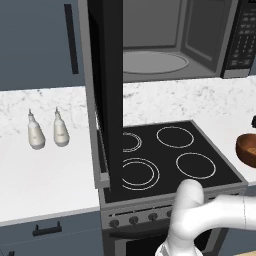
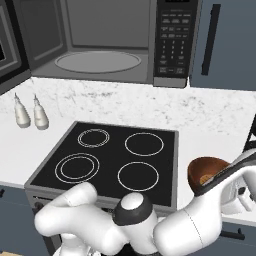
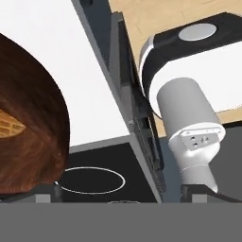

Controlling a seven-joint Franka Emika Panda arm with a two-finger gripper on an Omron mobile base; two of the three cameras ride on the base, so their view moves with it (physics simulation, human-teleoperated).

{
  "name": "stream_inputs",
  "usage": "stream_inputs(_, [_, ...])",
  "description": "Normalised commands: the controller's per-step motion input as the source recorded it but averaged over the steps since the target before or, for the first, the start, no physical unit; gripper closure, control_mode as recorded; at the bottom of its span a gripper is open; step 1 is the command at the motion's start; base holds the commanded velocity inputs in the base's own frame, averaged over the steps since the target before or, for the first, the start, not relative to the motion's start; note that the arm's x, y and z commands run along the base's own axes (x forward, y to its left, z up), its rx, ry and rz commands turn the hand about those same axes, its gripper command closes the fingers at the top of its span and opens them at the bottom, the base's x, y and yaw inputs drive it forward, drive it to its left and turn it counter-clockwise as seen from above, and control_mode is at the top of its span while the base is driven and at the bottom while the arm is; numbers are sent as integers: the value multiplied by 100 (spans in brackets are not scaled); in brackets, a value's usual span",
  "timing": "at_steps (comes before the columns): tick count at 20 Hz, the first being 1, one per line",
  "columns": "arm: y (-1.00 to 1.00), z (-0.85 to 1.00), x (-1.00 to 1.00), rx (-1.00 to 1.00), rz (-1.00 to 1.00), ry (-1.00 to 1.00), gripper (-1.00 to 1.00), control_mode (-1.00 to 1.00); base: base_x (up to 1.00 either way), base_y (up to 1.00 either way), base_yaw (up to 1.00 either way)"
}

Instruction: Open the microwave, place the bowl with waffle inside the microwave, then close the microwave door and turn it on.

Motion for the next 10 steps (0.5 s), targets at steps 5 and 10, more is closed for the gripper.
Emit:
stream_inputs(5, [3, -5, 39, -6, -8, 18, -100, -100, 0, 0, 0])
stream_inputs(10, [0, -53, 2, -22, 6, 0, -100, -100, 0, 0, 0])
